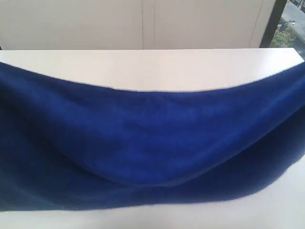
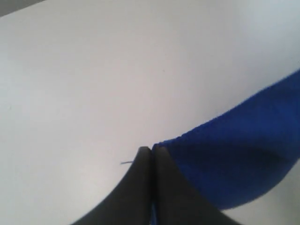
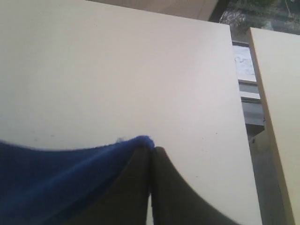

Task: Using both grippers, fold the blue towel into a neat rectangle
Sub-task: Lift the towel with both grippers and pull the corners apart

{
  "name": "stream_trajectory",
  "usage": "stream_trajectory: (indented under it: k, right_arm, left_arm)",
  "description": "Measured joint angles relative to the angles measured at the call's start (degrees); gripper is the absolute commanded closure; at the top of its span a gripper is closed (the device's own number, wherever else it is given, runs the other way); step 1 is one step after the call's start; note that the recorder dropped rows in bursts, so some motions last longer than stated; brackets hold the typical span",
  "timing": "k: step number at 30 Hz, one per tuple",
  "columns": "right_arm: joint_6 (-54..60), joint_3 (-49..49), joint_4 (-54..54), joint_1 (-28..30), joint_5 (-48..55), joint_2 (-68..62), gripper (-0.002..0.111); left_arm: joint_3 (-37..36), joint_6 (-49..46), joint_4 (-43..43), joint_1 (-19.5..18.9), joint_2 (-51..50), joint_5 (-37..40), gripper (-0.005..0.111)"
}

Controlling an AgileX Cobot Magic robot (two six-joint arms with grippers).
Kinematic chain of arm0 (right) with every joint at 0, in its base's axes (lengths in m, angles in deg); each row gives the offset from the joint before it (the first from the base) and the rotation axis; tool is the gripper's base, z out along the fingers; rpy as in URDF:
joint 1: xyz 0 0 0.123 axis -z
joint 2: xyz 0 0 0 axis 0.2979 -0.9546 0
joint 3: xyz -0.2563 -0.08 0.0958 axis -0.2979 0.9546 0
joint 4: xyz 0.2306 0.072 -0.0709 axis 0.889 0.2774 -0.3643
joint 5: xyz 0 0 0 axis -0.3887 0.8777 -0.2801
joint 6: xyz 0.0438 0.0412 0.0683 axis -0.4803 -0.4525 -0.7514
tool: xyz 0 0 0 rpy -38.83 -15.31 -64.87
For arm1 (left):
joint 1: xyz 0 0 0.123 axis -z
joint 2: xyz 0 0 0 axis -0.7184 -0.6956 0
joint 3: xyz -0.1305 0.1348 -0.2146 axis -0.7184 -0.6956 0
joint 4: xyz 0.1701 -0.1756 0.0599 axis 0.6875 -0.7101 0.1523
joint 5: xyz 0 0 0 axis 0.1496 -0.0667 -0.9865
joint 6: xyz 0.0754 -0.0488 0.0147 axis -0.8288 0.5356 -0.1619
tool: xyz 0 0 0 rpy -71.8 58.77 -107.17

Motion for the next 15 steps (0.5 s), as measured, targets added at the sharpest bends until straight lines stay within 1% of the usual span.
stream_trajectory:
  k: [3, 5, 8, 10, 12, 15]
  right_arm:
    - [-1.6, 1.7, -0.4, 0.0, -2.9, -3.9, 0.108]
    - [-2.9, 3.9, -1.0, 0.0, -6.3, -8.4, 0.108]
    - [-6.6, 7.5, -4.3, 0.0, -13.7, -16.7, 0.108]
    - [-11.0, 9.1, -7.7, 0.0, -19.2, -23.0, 0.108]
    - [-16.5, 9.5, -12.4, 0.0, -23.3, -28.3, 0.108]
    - [-27.6, 9.8, -21.4, 0.4, -28.5, -35.8, 0.108]
  left_arm:
    - [-2.4, 1.7, 0.7, 0.0, -4.5, -0.2, 0.107]
    - [-5.3, 2.3, 1.3, 0.0, -8.7, -2.5, 0.107]
    - [-10.1, 4.1, 3.1, 0.0, -17.0, -11.9, 0.107]
    - [-12.2, 5.5, 4.4, 0.0, -22.9, -18.8, 0.107]
    - [-13.1, 7.4, 5.2, 0.0, -28.1, -25.8, 0.107]
    - [-13.6, 9.9, 6.5, 0.0, -36.4, -35.2, 0.107]
